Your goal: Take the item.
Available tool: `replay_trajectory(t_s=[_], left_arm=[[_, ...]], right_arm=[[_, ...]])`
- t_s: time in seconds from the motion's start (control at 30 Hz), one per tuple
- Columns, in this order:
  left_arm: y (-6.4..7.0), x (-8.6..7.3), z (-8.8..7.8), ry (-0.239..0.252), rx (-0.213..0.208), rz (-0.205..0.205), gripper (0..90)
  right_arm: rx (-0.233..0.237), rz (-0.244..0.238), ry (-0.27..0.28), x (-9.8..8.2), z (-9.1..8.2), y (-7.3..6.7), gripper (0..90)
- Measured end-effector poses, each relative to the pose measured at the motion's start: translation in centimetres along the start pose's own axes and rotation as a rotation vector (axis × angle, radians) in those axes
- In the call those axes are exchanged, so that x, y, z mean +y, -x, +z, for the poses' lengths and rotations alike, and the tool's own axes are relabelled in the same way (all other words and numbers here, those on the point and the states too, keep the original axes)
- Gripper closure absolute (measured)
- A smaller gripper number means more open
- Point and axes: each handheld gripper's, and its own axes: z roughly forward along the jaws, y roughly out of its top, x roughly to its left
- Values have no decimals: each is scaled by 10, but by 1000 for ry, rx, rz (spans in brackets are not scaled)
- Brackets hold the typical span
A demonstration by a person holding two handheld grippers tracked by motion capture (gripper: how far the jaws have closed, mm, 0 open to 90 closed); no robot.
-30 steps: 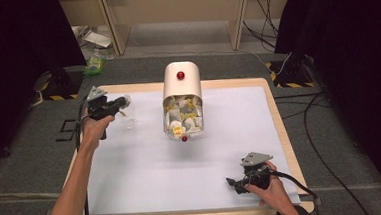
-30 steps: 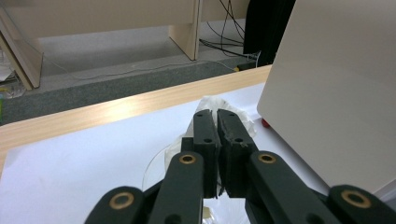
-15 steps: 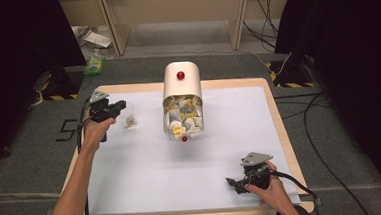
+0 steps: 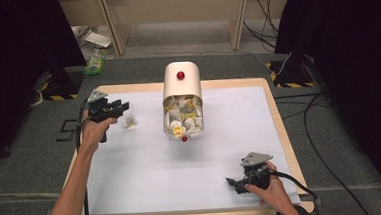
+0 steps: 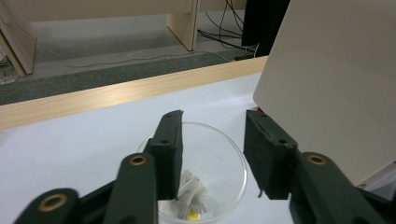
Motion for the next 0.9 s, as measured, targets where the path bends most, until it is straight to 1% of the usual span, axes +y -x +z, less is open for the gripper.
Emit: replay_trajectory(t_s=[0.1,0.2,0.3,0.37,0.43,0.5,0.53,0.63,0.73,0.8,0.9], left_arm=[[2,1,-2,-5,-1,-10,485],[7,1,-5,-22,-8,-13,423],[12,0,-8,-16,-23,-42,378],[15,-1,-10,-20,-17,-37,334],[19,-1,-12,-22,-11,-27,315],[22,-2,-14,-22,-6,-27,281],[24,-2,-15,-22,-3,-27,268],[28,-4,-18,-24,-13,-29,249],[33,-9,-20,-32,-21,-36,223],[36,-13,-21,-38,-31,-27,215],[41,-19,-24,-43,-43,-28,199]], right_arm=[[0,0,0,0,0,0,76],[0,2,-1,0,0,0,75],[1,-1,2,0,0,0,75],[-1,0,2,0,0,0,76],[0,0,2,0,0,0,76],[0,2,1,0,0,0,75],[2,8,0,0,0,-1,75],[0,0,1,0,0,0,75],[1,6,-1,0,0,-1,76],[0,-1,1,0,0,0,75],[1,5,0,0,0,-1,75]])
